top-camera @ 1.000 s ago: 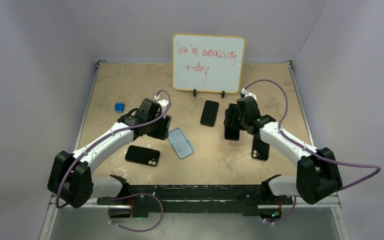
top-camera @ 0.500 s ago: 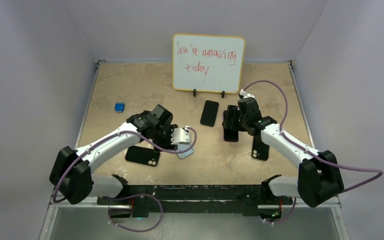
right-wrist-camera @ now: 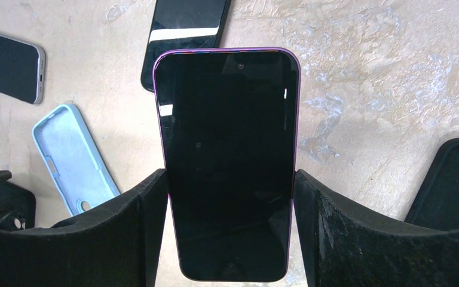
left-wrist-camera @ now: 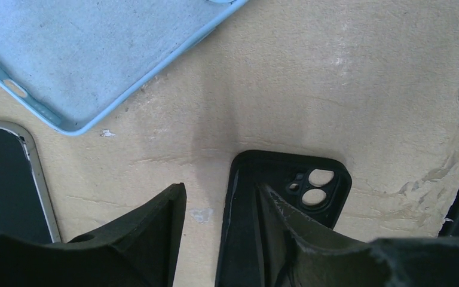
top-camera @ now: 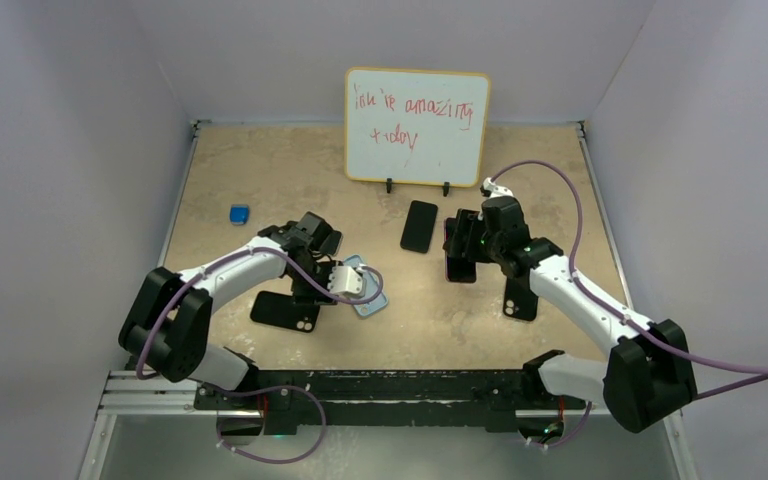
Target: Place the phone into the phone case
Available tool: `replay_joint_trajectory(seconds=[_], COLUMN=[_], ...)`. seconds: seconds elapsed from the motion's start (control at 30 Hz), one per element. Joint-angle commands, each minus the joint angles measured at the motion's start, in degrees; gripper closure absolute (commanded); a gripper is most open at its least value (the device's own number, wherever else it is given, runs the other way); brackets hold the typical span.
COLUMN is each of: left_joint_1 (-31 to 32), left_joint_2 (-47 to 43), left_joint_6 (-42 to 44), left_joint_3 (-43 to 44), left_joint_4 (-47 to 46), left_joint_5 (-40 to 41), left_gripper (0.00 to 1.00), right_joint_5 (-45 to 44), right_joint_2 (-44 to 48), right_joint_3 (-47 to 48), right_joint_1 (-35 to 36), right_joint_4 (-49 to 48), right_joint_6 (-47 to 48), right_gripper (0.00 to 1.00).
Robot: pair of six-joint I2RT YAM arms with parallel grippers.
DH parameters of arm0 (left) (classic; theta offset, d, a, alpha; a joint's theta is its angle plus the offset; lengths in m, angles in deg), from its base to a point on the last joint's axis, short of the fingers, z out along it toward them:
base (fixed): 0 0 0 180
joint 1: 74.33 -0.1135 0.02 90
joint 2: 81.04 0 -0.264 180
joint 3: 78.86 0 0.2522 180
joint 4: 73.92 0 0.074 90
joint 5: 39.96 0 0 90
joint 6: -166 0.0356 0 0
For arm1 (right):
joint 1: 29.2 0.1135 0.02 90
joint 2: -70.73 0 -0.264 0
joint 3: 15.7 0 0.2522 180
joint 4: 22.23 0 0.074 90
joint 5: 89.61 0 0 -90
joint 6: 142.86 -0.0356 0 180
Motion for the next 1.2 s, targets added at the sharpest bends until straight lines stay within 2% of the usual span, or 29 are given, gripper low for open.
replay_joint_trajectory(seconds=[0.0,0.13,0.37,0.57,0.63,0.73,0.8,0.9,1.17], left_joint_1=[-0.25,-0.23,-0.23,-0.23,-0.23,-0.27,-0.16,-0.06,1.3], left_joint_2=[0.22,0.34,0.49,0.6,0.26,-0.45,-1.0,-1.56,1.33], left_joint_6=[3.24,3.73,4.31,3.3,2.94,1.72,0.18,-3.48,-28.57], left_joint_3=[-0.64,-3.79,-4.88,-5.46,-5.44,-5.11,-3.4,1.51,16.2], left_joint_4=[-1.76,-6.33,-8.25,-9.31,-8.92,-9.67,-9.27,-6.27,-7.28], left_joint_5=[-2.15,-0.6,-0.08,0.44,1.29,0.6,-0.65,-1.53,0.31], left_gripper=[0.54,0.55,0.59,0.7,0.76,0.96,1.0,1.0,1.0], right_joint_5=[0.37,-0.08,-0.36,-0.3,-0.31,-0.17,-0.17,-0.27,-2.03], right_joint_2=[1.25,1.32,1.94,2.79,3.12,3.62,3.77,4.0,6.42], right_joint_3=[0.22,0.36,0.49,0.31,0.23,0.07,0.03,0.13,1.74], right_joint_1=[0.15,0.16,0.16,0.13,0.16,0.19,0.13,0.14,0.16], right_joint_4=[-1.82,-1.77,-1.43,-1.33,-1.39,-1.4,-1.44,-1.02,3.32], right_joint_6=[0.46,0.67,0.74,0.8,0.8,0.8,0.8,0.63,0.54], right_gripper=[0.65,0.65,0.65,0.65,0.65,0.65,0.65,0.65,0.65])
